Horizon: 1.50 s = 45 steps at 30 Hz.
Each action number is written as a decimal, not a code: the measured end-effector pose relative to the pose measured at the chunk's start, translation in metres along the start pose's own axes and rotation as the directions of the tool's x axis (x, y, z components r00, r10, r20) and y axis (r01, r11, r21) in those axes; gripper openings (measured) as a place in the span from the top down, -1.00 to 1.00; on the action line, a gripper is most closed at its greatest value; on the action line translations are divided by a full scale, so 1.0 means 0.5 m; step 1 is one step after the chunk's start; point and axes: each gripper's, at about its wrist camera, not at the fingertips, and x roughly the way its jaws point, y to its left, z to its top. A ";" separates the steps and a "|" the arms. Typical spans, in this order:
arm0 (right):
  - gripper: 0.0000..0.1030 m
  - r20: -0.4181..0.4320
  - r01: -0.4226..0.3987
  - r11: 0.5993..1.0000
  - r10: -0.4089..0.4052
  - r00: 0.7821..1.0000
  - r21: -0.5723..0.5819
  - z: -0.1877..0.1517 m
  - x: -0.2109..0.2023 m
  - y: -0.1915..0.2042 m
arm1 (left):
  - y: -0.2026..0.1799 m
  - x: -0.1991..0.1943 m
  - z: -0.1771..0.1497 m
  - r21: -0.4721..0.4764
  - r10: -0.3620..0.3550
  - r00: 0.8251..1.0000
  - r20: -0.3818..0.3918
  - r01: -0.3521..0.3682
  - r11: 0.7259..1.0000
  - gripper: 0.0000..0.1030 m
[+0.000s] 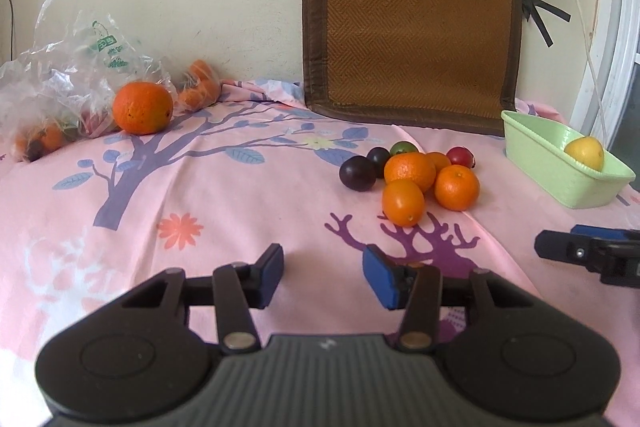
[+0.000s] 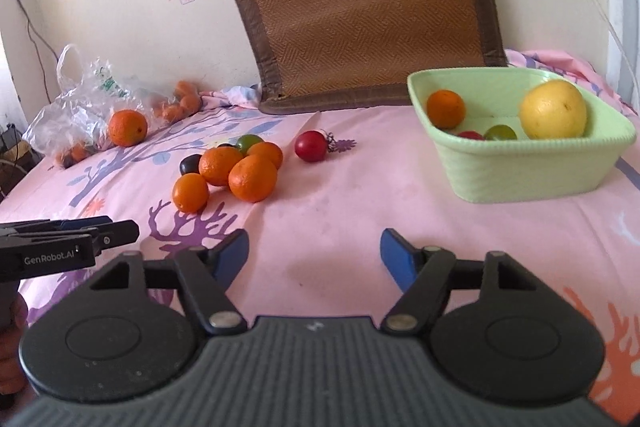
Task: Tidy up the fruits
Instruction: 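Return to the fruit pile and grasp a mandarin with the right gripper, then grasp a second mandarin with the left gripper while the right gripper holds its mandarin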
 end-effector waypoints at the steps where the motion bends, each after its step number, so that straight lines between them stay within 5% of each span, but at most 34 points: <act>1: -0.27 0.002 -0.018 0.999 0.018 1.000 -0.029 0.008 0.007 0.008 | 0.003 -0.001 0.001 -0.011 -0.006 1.000 0.000 0.006 1.000 0.12; 9: 0.04 0.013 -0.072 0.976 0.076 0.997 -0.205 0.063 0.055 0.051 | -0.037 0.006 0.045 0.056 -0.115 0.993 0.029 0.113 0.992 0.13; 25: 0.09 -0.069 -0.161 0.985 0.157 0.985 -0.061 0.063 0.116 0.023 | -0.045 0.063 0.047 0.014 -0.126 0.992 -0.023 0.126 0.992 0.15; 27: 0.22 -0.068 -0.167 0.983 0.162 0.984 -0.078 0.061 0.114 0.028 | -0.044 0.062 0.047 0.016 -0.127 0.992 -0.018 0.127 0.992 0.15; 45: 0.23 -0.026 -0.076 0.996 0.075 0.997 -0.055 0.030 0.071 0.012 | -0.061 0.067 0.050 0.064 -0.180 0.983 -0.027 0.181 0.981 0.12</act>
